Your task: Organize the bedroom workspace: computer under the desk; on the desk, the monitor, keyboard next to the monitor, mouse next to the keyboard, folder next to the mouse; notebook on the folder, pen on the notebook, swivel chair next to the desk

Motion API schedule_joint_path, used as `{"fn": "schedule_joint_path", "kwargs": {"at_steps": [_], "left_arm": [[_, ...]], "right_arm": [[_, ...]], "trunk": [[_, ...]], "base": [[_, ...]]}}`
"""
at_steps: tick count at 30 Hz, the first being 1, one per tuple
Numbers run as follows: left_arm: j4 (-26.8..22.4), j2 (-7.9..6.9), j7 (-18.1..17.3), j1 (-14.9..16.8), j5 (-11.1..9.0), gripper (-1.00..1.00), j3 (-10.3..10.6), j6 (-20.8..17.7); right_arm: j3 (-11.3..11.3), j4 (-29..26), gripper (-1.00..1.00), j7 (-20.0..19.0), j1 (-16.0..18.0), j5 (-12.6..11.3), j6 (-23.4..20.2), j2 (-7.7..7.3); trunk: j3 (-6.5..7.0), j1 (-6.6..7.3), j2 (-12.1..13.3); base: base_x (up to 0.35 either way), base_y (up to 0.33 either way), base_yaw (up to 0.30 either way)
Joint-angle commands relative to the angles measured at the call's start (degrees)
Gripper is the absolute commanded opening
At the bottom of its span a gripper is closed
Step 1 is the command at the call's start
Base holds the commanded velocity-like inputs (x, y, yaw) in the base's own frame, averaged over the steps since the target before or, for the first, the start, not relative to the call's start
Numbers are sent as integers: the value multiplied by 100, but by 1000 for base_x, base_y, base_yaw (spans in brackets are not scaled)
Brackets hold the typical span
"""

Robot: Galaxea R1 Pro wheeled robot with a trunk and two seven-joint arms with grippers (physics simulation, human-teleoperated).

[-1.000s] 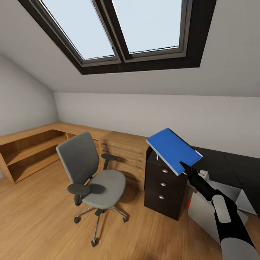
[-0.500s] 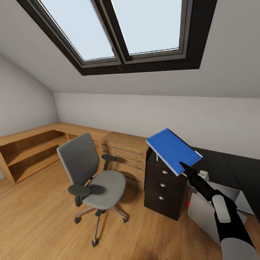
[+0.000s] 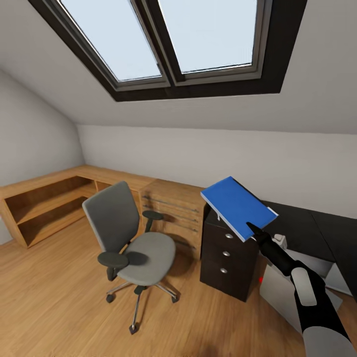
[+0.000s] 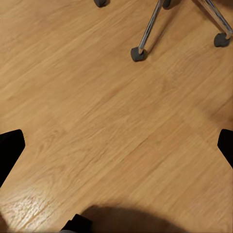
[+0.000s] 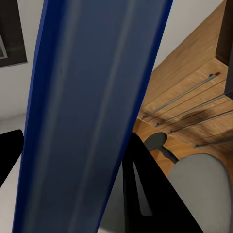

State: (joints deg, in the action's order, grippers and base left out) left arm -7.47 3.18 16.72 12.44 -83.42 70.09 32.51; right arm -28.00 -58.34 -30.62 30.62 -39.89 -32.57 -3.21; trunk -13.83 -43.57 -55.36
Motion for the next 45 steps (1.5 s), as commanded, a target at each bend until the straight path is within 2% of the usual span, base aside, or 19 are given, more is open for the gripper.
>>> {"fn": "schedule_joint_path", "kwargs": {"at_steps": [1, 9, 42, 45], "left_arm": [[2, -1, 52, 5, -7, 100, 49, 12], [49, 6, 26, 5, -8, 100, 49, 18], [53, 6, 23, 5, -8, 100, 49, 10], [53, 3, 22, 5, -8, 100, 49, 10]], "right_arm": [[-12, 3, -100, -6, 5, -32, -43, 2], [-12, 27, -100, -10, 5, -30, -39, 5], [-3, 200, -100, -23, 5, -18, -31, 30], [-3, 206, -100, -23, 5, -18, -30, 48]], "trunk": [[9, 22, 36], [148, 198, 357], [741, 923, 1681], [741, 923, 1681]], "base": [[0, 0, 20], [0, 0, -44], [0, 0, -289], [0, 0, -294]]}}
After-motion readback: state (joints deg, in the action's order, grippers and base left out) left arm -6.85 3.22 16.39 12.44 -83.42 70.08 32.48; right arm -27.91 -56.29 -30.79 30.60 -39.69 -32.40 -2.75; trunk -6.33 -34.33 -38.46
